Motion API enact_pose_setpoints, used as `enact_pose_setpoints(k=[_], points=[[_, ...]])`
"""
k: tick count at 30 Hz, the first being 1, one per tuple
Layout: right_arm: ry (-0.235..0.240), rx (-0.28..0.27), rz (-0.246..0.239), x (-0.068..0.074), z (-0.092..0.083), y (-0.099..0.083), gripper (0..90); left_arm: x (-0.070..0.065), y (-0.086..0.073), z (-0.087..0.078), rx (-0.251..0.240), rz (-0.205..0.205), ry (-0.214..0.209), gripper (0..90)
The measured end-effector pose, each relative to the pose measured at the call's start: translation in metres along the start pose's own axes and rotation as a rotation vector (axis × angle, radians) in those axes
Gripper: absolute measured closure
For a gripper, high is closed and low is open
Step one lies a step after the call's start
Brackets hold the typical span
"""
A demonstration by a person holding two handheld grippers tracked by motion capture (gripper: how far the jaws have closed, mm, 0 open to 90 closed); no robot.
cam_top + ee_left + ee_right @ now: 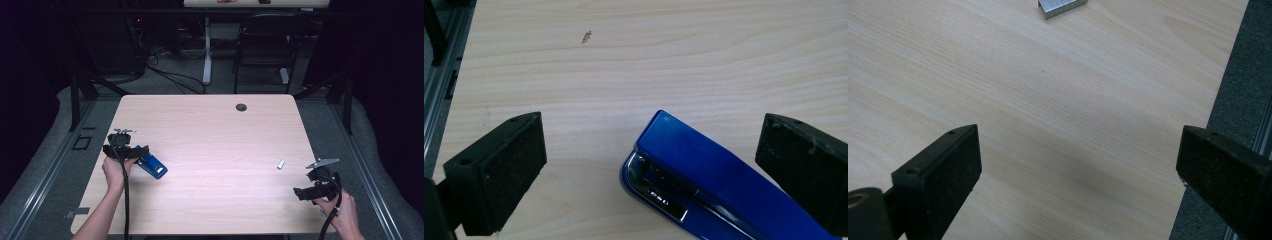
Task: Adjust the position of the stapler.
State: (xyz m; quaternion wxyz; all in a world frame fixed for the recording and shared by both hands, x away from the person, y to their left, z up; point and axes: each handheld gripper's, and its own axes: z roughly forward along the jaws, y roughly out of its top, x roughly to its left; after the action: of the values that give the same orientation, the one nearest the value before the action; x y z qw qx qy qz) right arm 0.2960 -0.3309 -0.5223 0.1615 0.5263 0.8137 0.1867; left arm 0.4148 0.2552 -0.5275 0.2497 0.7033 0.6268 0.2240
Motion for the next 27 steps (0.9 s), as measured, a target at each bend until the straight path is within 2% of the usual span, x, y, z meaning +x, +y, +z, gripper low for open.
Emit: enact_pose_setpoints(k=[4, 9, 16, 19, 22, 27], points=[[0.005, 0.001, 0.002, 0.0, 0.001, 0.0, 4.0, -0.002, 0.002, 0.006, 0.014, -0.005, 0.021, 0.0], [0.0, 0.006, 0.004, -0.001, 0.002, 0.0, 4.2, -0.006, 0.002, 0.014, 0.062, 0.005, 0.034, 0.6], [0.002, 0.006, 0.009, 0.0, 0.001, -0.001, 5.2, -0.011, 0.0, 0.018, 0.097, 0.025, 0.005, 2.5], [0.0, 0.005, 0.007, 0.0, 0.0, -0.001, 5.5, -0.016, -0.002, 0.018, 0.1, 0.04, -0.015, 8.9], [0.002, 0.007, 0.003, 0.0, 0.0, -0.002, 5.6, -0.02, -0.003, 0.018, 0.098, 0.053, -0.017, 15.8], [0.004, 0.004, 0.005, -0.001, 0.0, -0.002, 5.8, -0.028, -0.005, 0.019, 0.116, 0.072, -0.012, 15.5]])
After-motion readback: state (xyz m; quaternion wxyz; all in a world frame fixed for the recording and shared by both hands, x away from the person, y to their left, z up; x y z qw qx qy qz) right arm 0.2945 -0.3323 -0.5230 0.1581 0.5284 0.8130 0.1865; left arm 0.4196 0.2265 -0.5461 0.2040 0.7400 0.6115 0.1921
